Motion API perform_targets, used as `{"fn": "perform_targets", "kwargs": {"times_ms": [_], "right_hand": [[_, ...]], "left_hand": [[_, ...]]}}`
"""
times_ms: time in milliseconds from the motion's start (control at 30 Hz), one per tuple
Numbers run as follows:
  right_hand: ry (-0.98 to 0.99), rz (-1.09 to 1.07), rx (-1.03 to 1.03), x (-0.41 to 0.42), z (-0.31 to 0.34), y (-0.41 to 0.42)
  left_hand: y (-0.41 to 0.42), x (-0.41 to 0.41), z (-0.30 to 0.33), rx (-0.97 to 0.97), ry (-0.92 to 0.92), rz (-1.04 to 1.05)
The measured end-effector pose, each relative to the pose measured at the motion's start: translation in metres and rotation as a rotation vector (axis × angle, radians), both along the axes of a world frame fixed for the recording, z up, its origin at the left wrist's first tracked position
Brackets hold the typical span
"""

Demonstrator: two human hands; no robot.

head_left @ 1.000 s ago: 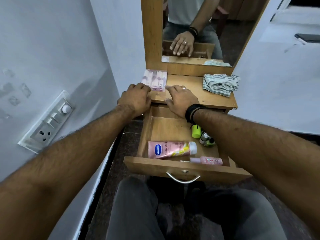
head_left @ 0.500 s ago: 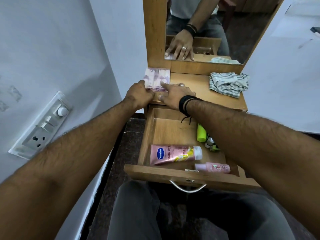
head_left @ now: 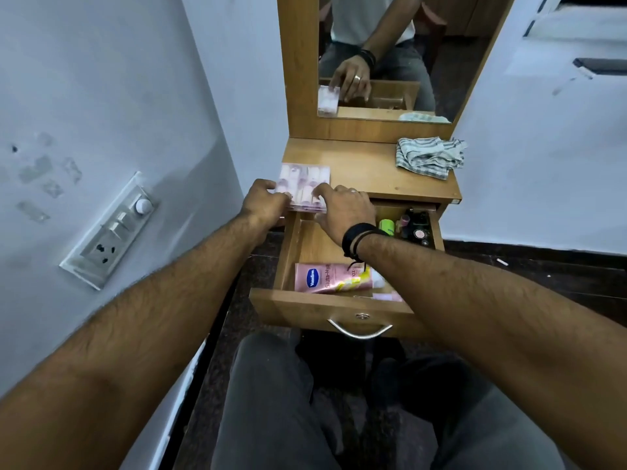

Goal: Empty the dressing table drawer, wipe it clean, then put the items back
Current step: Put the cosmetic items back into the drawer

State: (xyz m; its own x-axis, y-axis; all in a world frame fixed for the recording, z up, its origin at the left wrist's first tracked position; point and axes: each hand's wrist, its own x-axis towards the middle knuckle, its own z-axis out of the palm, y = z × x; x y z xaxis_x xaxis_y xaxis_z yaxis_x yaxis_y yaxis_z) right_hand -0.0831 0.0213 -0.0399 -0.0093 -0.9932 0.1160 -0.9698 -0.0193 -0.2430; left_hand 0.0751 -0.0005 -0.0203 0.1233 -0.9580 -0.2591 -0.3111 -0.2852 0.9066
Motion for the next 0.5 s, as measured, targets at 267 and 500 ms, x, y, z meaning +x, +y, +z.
{"fn": "perform_targets", "kwargs": {"times_ms": [267,500], "right_hand": [[0.366,0.207,-0.148,-0.027,0.011,0.058],[0.378,0.225,-0.003,-0.037,-0.005,0.072]], "left_hand": [[0.049,-0.004,0.001,0.024,0.019,-0.092],[0.065,-0.017,-0.015,0.061,-0.344,-0.223]]}}
